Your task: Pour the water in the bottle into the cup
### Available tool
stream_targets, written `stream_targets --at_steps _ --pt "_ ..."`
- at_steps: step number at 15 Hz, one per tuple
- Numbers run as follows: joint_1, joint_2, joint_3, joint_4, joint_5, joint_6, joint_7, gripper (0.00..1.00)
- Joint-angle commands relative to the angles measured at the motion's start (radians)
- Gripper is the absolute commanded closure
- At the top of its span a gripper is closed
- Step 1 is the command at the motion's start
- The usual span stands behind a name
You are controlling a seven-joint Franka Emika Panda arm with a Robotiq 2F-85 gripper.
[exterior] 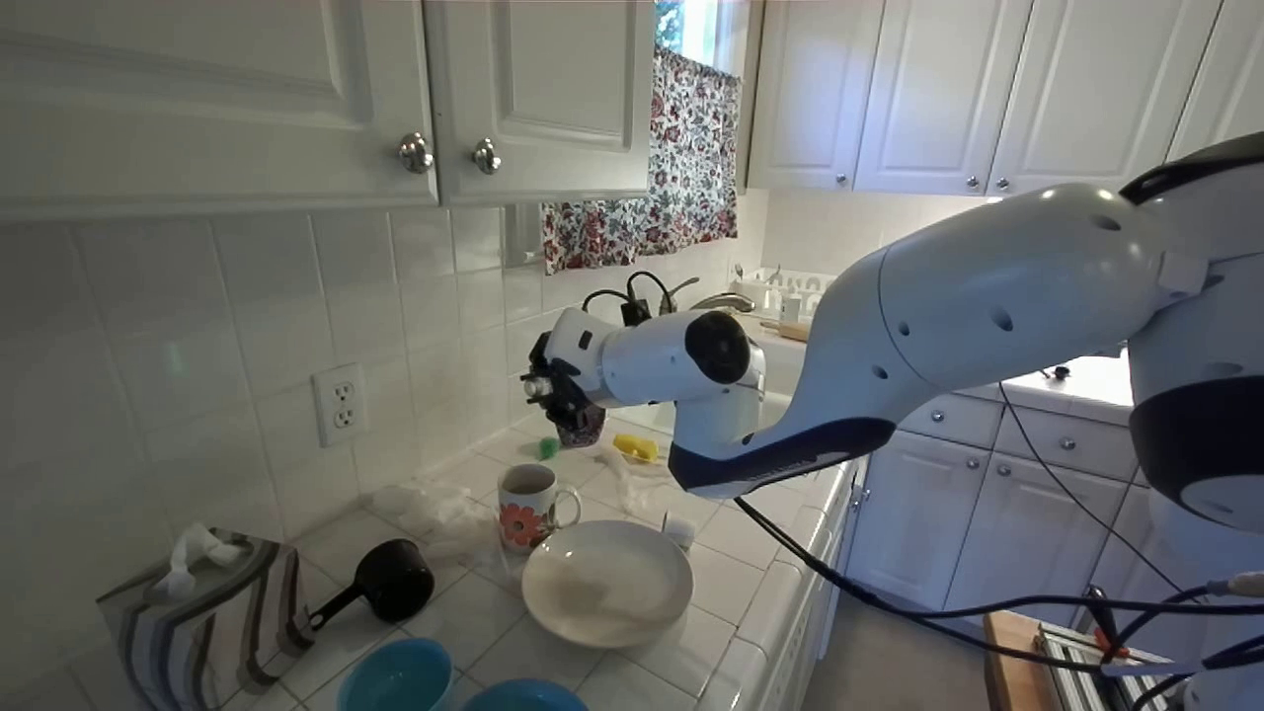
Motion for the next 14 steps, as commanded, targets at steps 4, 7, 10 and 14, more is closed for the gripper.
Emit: stream_targets --at_steps 4,7,10,14 --pt "-0.024 0.037 0.016 -0.006 0.213 0.094 0.178 0.92" --pt "-0.032 0.054 0.030 -0.003 0.331 0.133 0.240 0.92" --pt "-0.044 0.071 0.057 0.003 0.458 0.180 0.292 0.92" --pt "-0.070 0.072 0.110 0.014 0.622 0.257 0.339 0.92"
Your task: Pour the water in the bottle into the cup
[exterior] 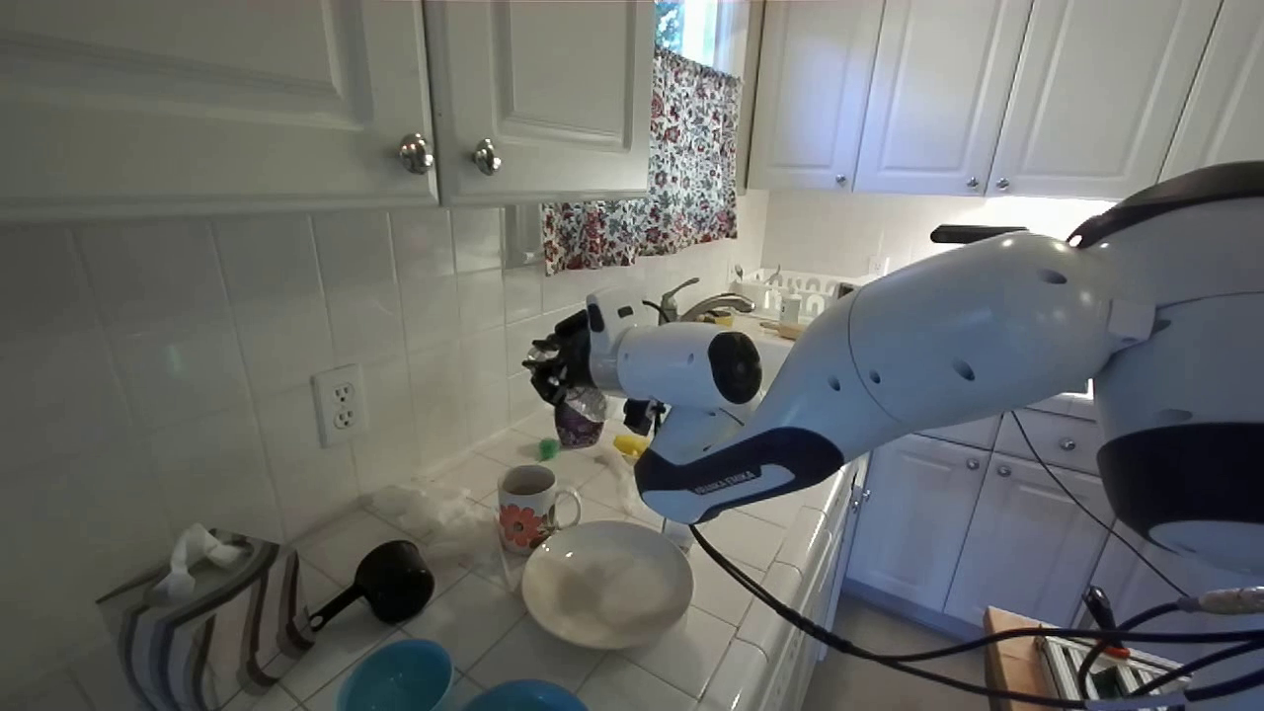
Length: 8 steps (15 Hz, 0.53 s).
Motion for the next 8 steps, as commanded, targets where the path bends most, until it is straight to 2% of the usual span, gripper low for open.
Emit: stream_targets --at_steps 1,4,8 --pt "-0.038 0.008 0.057 0.018 0.145 0.085 0.049 0.92" --pt "-0.088 -0.017 0.134 0.035 0.240 0.165 0.068 0.92" --pt "-0.204 -0.060 0.289 0.074 0.323 0.289 0.084 0.92"
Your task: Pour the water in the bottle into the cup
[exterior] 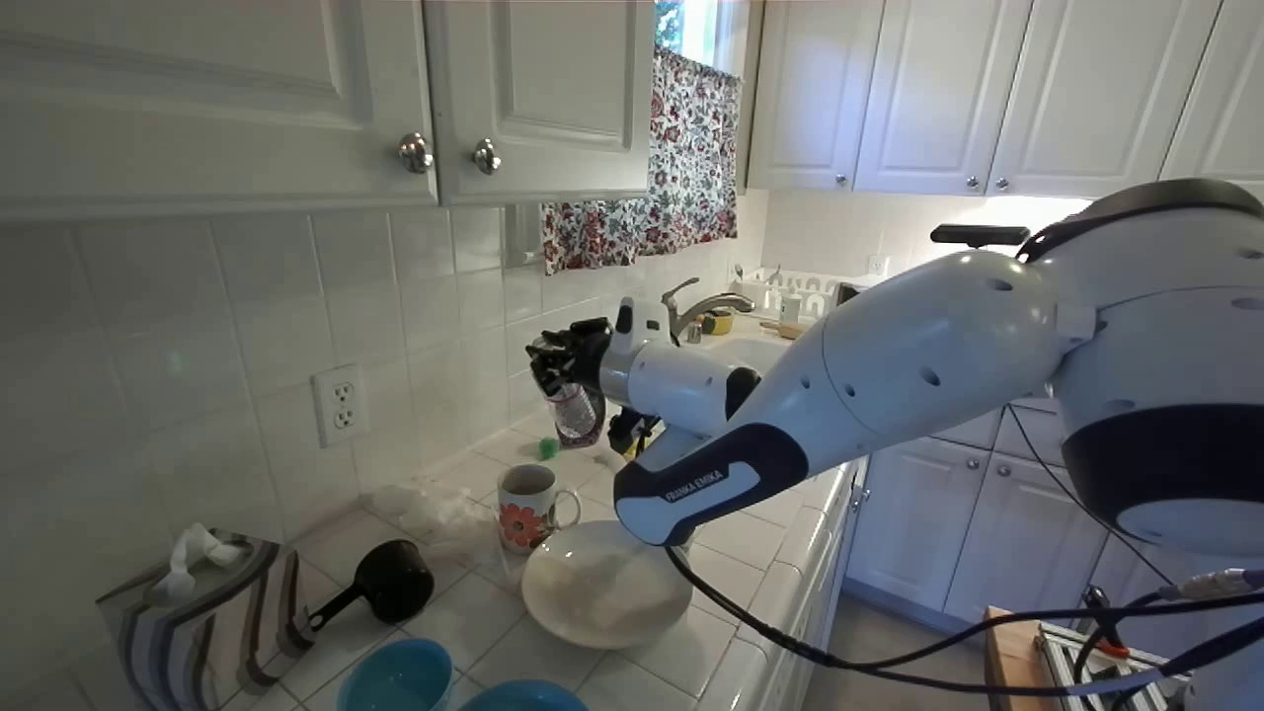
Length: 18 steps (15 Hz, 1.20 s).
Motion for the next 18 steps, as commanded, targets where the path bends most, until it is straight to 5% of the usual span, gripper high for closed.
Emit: stream_targets --at_steps 1,10,14,18 --pt "-0.130 -0.057 0.165 0.057 0.085 0.105 -0.001 0.92" --pt "-0.542 -0.177 0.694 0.154 0.196 0.212 -0.018 0.92" --pt "-0.646 -0.190 0.817 0.156 0.201 0.182 -0.016 0.92" --pt "-0.691 -0.193 0.862 0.142 0.211 0.149 -0.029 0.92"
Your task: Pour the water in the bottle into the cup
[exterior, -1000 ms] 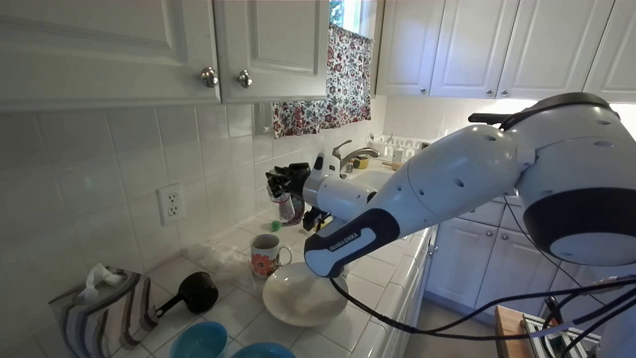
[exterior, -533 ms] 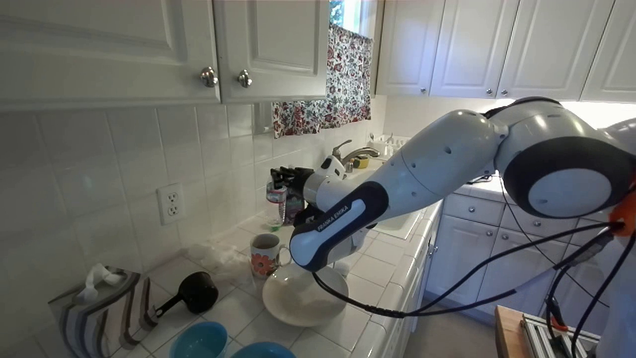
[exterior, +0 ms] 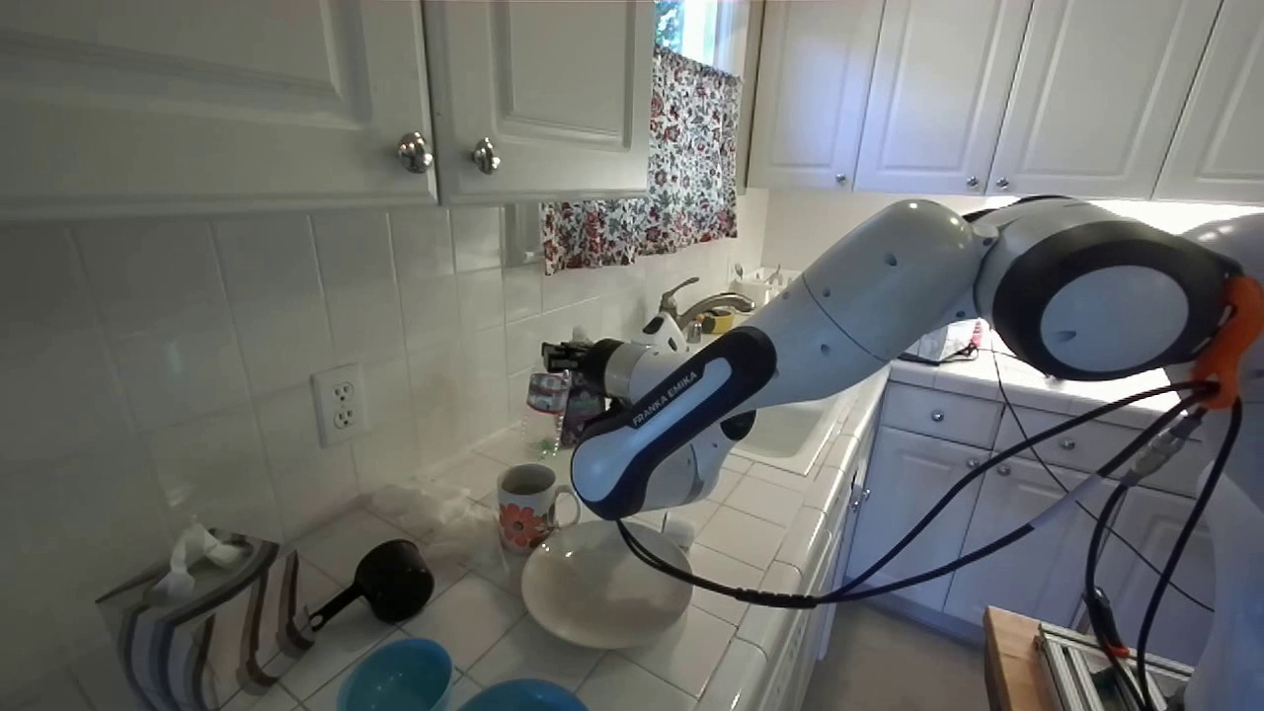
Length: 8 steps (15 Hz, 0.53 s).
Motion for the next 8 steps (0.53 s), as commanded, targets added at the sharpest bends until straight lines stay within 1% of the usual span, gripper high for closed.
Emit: stream_targets --at_steps 1,4,5,8 --pt "-0.034 -0.018 0.043 -0.008 0.045 -0.048 -0.042 0.92" --pt "-0.031 -0.014 0.035 -0.007 0.065 -0.067 -0.068 0.92" --pt "-0.005 -0.007 0.003 -0.007 0.077 -0.070 -0.074 0.92" --pt "0.009 0.007 -0.016 -0.005 0.110 -0.073 -0.129 0.92"
